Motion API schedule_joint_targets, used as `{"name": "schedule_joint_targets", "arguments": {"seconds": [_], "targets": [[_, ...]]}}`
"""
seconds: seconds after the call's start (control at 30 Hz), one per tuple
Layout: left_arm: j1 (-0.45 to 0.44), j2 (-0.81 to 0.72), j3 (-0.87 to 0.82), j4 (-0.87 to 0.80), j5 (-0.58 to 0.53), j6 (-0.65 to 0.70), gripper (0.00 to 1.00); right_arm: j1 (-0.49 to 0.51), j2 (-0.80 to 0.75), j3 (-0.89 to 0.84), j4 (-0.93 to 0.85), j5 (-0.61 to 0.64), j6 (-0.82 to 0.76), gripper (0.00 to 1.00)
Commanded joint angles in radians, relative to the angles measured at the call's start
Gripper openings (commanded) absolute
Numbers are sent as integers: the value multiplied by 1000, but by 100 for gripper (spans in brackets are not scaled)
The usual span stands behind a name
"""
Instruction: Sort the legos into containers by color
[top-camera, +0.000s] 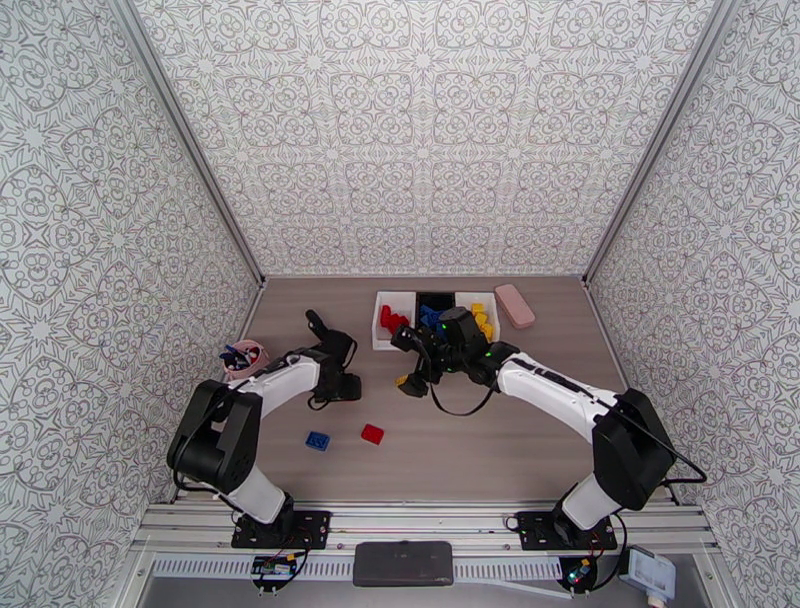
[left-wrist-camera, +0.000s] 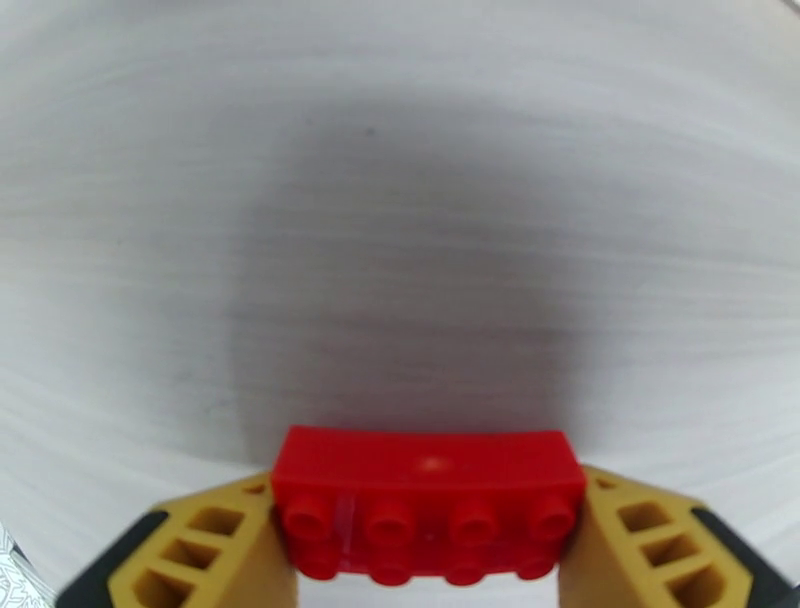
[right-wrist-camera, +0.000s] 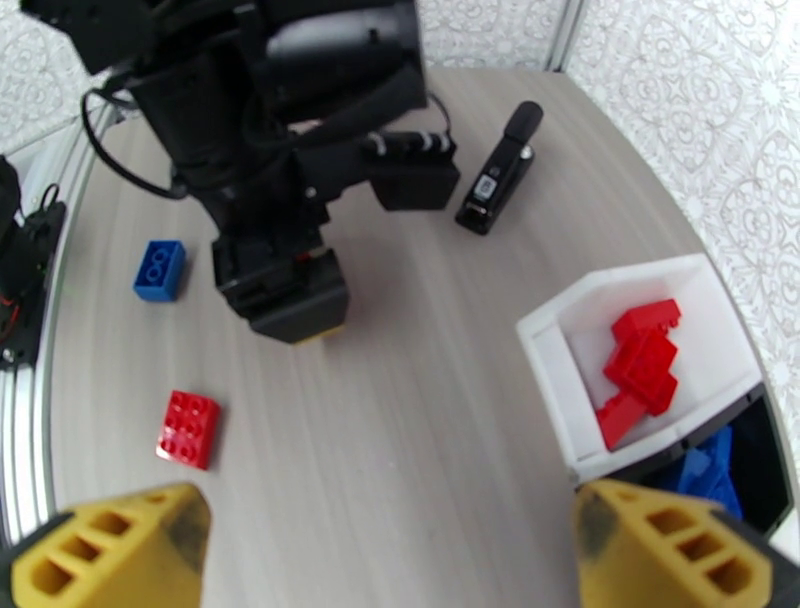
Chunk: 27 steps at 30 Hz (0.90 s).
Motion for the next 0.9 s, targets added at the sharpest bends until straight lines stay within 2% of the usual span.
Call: {"name": "schedule_joint_targets", "arguments": {"seconds": [0.0, 0.17, 0.33, 0.5, 0.87], "targets": [[-26, -61, 40, 18, -24, -16, 63, -1, -54, -23, 34, 60, -9, 99], [-66, -93, 69, 178, -29, -24, 64, -30, -105, -75, 119, 70, 63, 99], [-106, -63, 140, 326, -53, -8, 61, -51, -133, -102, 152, 80, 109, 99], [-123, 29, 231, 451, -62, 23, 61, -62, -158, -134, 205, 116, 152, 99], [-115, 329, 509, 550, -84, 56, 60, -76, -158, -138, 225, 121, 200, 99]]}}
